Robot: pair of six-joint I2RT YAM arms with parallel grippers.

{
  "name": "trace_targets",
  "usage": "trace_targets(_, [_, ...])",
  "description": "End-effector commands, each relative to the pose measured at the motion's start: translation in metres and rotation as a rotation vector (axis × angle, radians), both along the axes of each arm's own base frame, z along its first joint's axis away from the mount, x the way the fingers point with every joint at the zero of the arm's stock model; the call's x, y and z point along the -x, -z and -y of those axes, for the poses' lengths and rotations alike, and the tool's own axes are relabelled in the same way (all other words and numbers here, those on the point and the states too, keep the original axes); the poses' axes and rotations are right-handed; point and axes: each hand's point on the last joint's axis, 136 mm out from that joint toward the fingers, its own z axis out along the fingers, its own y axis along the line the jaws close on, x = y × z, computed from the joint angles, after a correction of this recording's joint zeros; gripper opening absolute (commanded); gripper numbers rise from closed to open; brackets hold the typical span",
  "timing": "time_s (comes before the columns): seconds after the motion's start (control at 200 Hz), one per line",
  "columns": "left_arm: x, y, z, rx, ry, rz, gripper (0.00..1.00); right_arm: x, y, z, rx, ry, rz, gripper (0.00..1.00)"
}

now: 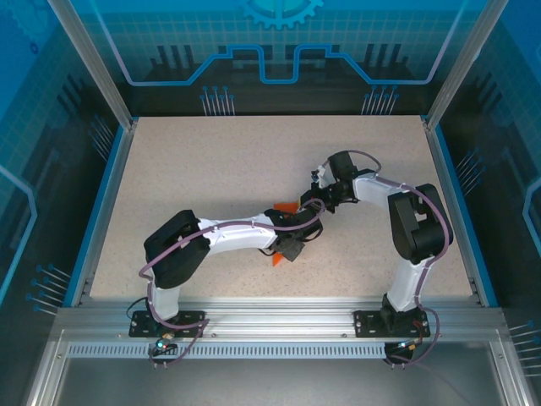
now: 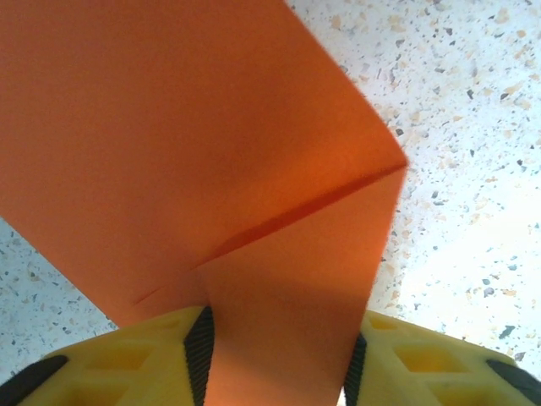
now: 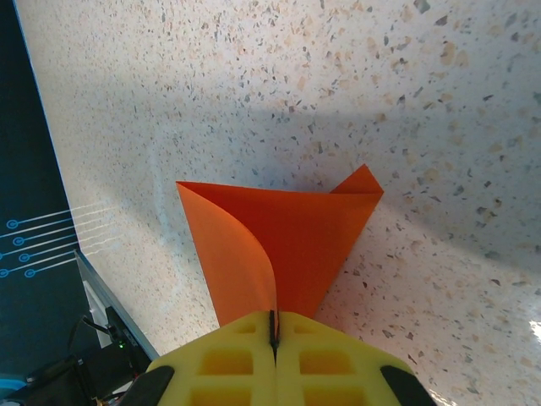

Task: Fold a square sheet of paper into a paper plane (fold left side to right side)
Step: Fold the wing for the fifth time at the center of the table.

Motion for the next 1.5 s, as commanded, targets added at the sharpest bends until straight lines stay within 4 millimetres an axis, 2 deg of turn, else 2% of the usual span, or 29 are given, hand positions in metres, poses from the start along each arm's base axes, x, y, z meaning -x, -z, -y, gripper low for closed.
trace_targets(0.0, [0.000,0.002,0.001,-0.023,-0.007,0.001,0.41,0.005,0.008,-0.003,0.022,-0.016,-0.030,0.00])
trace_targets(0.31, [0.000,0.003,0.000,-0.010,-0.023,-0.003,0.23,0.004,0.006,-0.003,0.025,-0.029,-0.020,0.00])
trace_targets(0.445, [0.000,0.001,0.002,0.022,-0.034,-0.018,0.18,0.000,-0.003,0.000,0.045,-0.031,0.026,0.09])
trace_targets(0.55, [-0.001,-0.003,0.004,0.071,-0.046,-0.044,0.15,-0.007,-0.020,0.009,0.072,-0.008,0.109,0.24])
trace_targets(0.755, [-0.002,-0.015,0.012,0.252,-0.087,-0.135,0.14,-0.011,-0.046,0.048,0.119,0.105,0.247,0.60])
trace_targets(0.795, [-0.002,-0.016,0.014,0.284,-0.094,-0.156,0.14,-0.007,-0.046,0.055,0.117,0.124,0.253,0.64])
trace_targets(0.905, [-0.004,-0.018,0.019,0.368,-0.116,-0.210,0.14,0.005,-0.042,0.072,0.123,0.161,0.262,0.69])
trace_targets(0.95, [-0.005,-0.019,0.022,0.407,-0.128,-0.233,0.14,0.007,-0.046,0.075,0.122,0.166,0.285,0.70])
trace_targets(0.975, [-0.006,-0.019,0.022,0.428,-0.140,-0.248,0.14,0.016,-0.038,0.078,0.130,0.168,0.272,0.71])
trace_targets(1.115, [-0.011,-0.021,0.026,0.549,-0.193,-0.307,0.13,0.033,-0.034,0.083,0.127,0.188,0.306,0.76])
trace_targets(1.326, [-0.020,-0.022,0.026,0.705,-0.261,-0.363,0.12,0.055,-0.022,0.075,0.081,0.194,0.317,0.80])
trace_targets(1.496, [-0.024,-0.024,0.021,0.832,-0.301,-0.388,0.11,0.066,-0.011,0.060,0.056,0.167,0.305,0.80])
